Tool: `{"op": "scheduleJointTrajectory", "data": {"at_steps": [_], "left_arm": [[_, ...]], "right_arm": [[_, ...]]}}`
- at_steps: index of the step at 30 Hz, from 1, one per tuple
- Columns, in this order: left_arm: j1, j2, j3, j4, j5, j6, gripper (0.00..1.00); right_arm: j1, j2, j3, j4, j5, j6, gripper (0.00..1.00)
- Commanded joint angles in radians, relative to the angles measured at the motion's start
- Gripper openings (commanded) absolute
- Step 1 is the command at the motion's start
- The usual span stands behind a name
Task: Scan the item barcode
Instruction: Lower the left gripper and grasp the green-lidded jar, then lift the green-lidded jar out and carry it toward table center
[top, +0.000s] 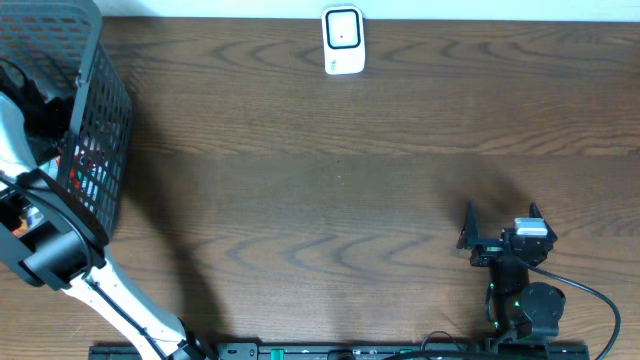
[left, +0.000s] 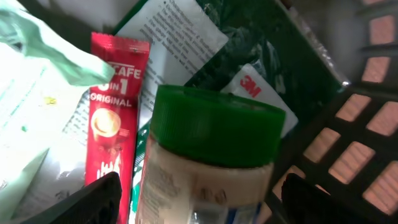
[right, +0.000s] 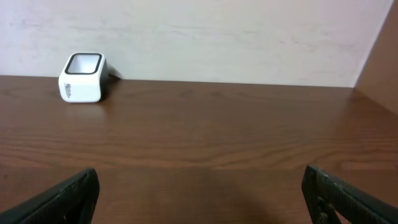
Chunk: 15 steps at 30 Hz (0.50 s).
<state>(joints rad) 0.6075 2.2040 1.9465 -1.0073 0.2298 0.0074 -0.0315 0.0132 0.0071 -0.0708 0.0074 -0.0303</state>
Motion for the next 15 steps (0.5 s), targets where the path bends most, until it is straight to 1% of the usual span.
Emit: {"op": "scheduleJointTrajectory", "data": {"at_steps": [1, 4, 6, 11, 14, 15], "left_arm": [[-0.005, 0.015, -0.053, 0.028, -0.013, 0.015, 0.83], [-0.005, 0.015, -0.078, 0.053, -0.013, 0.015, 0.82], [-0.005, 0.015, -0.078, 0.053, -0.013, 0.014, 0.76], [-0.005, 0.004, -0.068, 0.068, -0.007, -0.005, 0.67], [-0.005, -0.013, -0.053, 0.066, -0.002, -0.005, 0.59], [-0.005, -0.019, -0.048, 0.066, -0.002, -0.005, 0.59]], "right_arm": [[-0.007, 0.0, -0.002, -0.004, 0.002, -0.004, 0.99], [-0.007, 0.0, -0.002, -0.004, 0.002, -0.004, 0.99], [-0.007, 0.0, -0.002, -0.004, 0.002, -0.004, 0.99], [-0.007, 0.0, -0.002, -0.004, 0.002, -0.004, 0.99], [-0.007, 0.0, -0.002, -0.004, 0.002, -0.004, 0.99], [-0.007, 0.0, -0.002, -0.004, 0.002, -0.004, 0.99]]}}
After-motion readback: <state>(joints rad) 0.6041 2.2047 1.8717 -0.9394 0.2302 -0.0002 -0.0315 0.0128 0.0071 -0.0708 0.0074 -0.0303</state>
